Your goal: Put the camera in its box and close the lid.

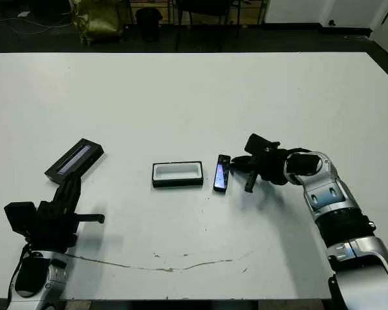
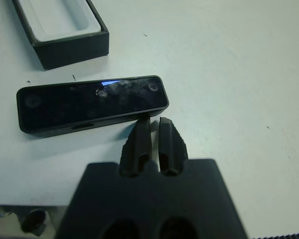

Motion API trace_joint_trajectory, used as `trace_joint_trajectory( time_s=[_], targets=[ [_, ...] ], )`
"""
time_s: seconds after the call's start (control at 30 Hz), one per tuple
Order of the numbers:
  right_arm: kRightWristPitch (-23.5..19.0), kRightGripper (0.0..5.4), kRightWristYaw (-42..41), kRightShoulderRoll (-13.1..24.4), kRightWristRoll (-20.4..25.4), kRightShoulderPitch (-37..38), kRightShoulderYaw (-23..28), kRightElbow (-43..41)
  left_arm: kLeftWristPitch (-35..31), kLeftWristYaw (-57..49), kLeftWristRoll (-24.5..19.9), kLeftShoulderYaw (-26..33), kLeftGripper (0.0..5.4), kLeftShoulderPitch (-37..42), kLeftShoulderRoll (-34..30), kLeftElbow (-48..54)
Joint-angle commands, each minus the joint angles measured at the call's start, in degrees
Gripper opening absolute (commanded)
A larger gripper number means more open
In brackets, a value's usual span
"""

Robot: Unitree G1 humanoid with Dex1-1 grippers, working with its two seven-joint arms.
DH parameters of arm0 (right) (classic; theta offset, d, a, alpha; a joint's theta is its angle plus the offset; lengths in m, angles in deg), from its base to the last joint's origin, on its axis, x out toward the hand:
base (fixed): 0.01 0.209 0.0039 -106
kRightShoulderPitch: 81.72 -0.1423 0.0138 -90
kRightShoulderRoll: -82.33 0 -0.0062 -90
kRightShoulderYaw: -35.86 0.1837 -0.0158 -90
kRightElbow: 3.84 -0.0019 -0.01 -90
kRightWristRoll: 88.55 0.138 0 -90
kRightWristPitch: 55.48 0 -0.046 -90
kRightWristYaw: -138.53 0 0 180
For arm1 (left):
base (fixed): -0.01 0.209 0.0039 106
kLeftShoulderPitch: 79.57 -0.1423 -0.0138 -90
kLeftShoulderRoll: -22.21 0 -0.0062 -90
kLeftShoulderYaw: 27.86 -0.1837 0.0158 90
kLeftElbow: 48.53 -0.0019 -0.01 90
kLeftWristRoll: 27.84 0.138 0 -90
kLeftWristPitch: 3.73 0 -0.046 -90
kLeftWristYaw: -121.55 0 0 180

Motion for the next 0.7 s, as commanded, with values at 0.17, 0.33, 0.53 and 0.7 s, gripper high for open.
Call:
trace_joint_trajectory(
  time_s=[0.17,0.33,0.53,0.7],
  targets=[
    [1.18,0.0,-0.32,-1.35,-1.13,0.74,-1.4,1.28,-0.89,-0.22,0.25,0.03,0.02,-0.83,-0.04,-0.25],
    [0.31,0.0,0.99,-1.91,-2.13,0.9,-1.77,0.04,-0.42,-0.15,0.12,0.14,0.02,-0.77,0.04,-0.7],
    [1.2,0.0,1.05,-2.64,-2.37,0.72,-2.32,0.49,-0.42,-0.12,0.24,0.09,0.02,-0.91,-0.04,-0.6],
    [0.49,0.0,0.87,-3.47,-2.58,0.07,-2.82,1.37,-0.47,-0.02,0.08,0.03,0.02,-0.86,0.02,-0.6]
  ],
)
